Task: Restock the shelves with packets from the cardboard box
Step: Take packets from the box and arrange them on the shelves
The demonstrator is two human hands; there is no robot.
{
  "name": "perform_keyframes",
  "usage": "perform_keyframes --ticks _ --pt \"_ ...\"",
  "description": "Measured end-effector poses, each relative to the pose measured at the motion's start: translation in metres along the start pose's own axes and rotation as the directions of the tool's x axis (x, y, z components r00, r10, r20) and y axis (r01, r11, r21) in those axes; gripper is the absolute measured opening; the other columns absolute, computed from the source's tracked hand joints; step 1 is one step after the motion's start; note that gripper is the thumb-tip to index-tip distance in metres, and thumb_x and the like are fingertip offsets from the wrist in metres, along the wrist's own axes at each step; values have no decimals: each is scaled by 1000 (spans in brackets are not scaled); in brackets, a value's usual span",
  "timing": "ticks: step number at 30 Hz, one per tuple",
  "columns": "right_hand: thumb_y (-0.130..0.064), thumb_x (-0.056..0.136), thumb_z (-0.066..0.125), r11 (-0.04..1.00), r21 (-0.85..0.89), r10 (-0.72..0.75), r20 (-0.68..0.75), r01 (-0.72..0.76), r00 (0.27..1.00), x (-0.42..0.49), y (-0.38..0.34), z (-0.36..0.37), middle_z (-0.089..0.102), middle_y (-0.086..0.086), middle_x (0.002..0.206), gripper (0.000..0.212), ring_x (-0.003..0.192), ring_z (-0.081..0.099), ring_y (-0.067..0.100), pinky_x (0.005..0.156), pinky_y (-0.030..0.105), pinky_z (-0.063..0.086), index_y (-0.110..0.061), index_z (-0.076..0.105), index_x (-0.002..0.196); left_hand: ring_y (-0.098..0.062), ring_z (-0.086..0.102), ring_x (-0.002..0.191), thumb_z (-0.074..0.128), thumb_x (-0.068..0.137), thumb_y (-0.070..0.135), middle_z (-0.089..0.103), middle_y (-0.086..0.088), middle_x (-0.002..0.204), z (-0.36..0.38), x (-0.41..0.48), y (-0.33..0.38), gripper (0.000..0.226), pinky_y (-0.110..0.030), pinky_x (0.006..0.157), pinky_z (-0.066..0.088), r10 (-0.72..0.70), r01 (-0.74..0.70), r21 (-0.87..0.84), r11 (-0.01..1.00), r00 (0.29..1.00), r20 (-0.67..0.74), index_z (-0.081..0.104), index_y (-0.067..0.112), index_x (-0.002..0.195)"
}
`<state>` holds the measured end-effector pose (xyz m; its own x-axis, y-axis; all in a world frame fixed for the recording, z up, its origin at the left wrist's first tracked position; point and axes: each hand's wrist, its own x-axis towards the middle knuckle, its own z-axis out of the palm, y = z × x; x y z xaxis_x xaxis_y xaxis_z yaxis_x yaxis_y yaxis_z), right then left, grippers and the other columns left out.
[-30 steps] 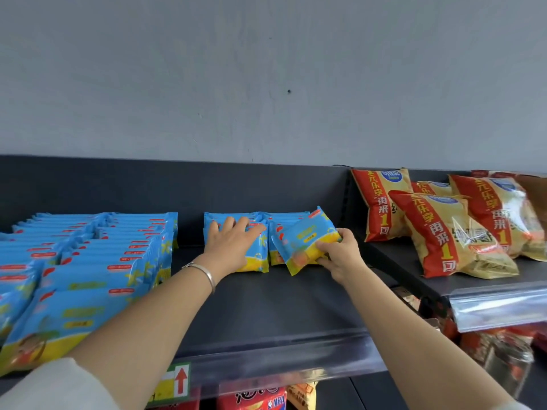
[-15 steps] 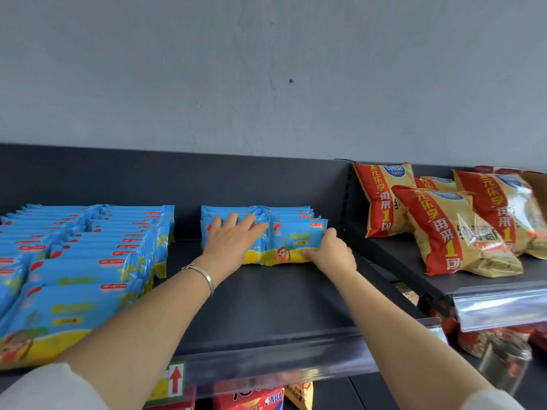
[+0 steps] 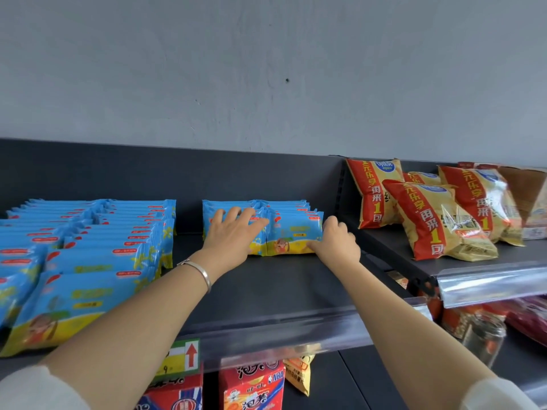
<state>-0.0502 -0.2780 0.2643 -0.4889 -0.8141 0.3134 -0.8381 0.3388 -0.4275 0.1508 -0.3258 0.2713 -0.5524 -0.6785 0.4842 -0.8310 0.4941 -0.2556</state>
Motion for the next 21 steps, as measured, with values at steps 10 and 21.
perform_keyframes --ticks 10,21 --pt "-39 90 58 940 -248 -273 -127 235 954 -74 23 -49 49 6 123 42 115 46 31 88 43 41 -21 47 126 -23 47 118 47 93 33 58 4 122 -41 -12 62 30 -37 92 31 109 -142 -269 953 985 -134 54 29 122" --pt "-32 87 60 875 -438 -295 -139 208 945 -171 150 -77 60 9 109 31 105 56 35 77 43 46 -14 59 113 -24 51 109 49 92 31 62 2 114 -50 -64 198 27 -36 86 35 362 -416 -371 830 909 -208 59 26 116"
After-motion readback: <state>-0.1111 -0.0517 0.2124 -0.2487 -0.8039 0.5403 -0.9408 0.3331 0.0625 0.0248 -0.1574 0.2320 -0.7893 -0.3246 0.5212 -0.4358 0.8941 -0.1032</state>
